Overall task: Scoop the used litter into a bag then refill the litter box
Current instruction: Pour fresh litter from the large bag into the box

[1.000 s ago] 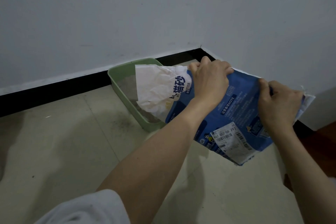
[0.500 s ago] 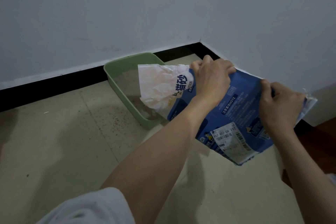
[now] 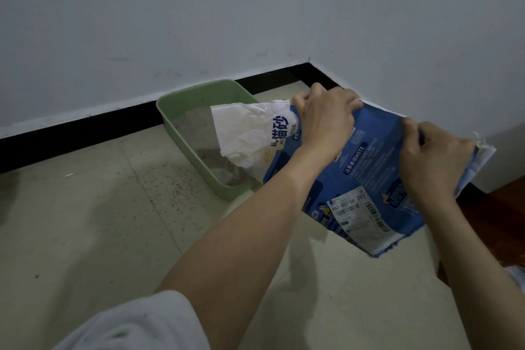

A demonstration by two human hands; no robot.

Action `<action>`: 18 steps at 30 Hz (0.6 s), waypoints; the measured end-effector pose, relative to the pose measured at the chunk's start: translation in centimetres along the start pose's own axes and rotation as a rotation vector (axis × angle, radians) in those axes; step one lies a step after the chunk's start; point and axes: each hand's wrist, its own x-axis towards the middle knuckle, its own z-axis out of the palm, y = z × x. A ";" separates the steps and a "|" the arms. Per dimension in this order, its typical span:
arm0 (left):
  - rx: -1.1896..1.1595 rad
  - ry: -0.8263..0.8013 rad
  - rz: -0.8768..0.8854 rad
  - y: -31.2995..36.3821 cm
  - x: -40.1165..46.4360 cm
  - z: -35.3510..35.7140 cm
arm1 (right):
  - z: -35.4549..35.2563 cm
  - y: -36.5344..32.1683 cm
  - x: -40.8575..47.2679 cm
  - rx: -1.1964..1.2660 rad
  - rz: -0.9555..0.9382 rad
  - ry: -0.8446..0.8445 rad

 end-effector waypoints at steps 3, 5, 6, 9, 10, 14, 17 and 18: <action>-0.003 0.000 -0.004 -0.1 0.0 0.0 | 0.0 0.0 0.0 0.000 -0.001 0.002; -0.003 -0.004 0.002 -0.1 0.1 0.0 | 0.1 0.0 -0.1 0.006 0.000 0.007; -0.007 -0.010 0.003 -0.2 0.1 0.0 | 0.1 0.0 -0.1 0.008 -0.001 0.007; -0.028 -0.025 -0.002 -0.3 0.2 0.0 | 0.0 -0.1 -0.1 -0.011 -0.003 0.014; -0.035 -0.027 -0.003 -0.3 0.3 0.1 | 0.0 -0.2 -0.1 -0.020 -0.003 0.015; -0.062 -0.027 -0.018 -0.3 0.4 0.3 | 0.1 -0.3 0.0 -0.043 0.009 0.010; -0.069 -0.036 -0.037 -0.4 0.4 0.6 | 0.4 -0.2 -0.1 -0.065 0.020 -0.005; -0.076 -0.042 -0.045 -0.5 0.4 0.7 | 0.6 -0.1 -0.2 -0.070 0.023 -0.011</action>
